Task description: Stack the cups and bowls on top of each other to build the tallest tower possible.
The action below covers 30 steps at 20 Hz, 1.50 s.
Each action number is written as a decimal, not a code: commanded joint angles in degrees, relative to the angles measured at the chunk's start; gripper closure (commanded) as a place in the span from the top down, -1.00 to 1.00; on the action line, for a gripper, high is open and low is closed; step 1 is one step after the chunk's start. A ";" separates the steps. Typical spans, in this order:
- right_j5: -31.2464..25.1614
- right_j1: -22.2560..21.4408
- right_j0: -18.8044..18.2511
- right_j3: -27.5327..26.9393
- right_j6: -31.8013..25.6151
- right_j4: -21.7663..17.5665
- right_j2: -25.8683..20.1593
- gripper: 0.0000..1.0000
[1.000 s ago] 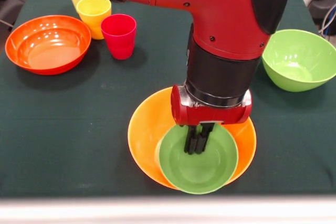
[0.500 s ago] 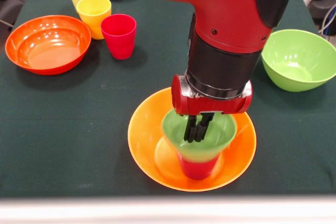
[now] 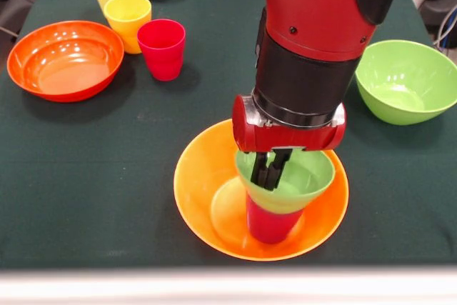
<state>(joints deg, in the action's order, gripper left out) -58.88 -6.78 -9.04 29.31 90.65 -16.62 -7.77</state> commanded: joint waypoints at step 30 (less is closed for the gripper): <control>-18.58 -18.79 -1.11 20.77 -14.89 1.24 -1.84 -1.00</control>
<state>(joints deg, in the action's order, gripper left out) -73.21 -17.88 -9.32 37.15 90.65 -15.75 -7.66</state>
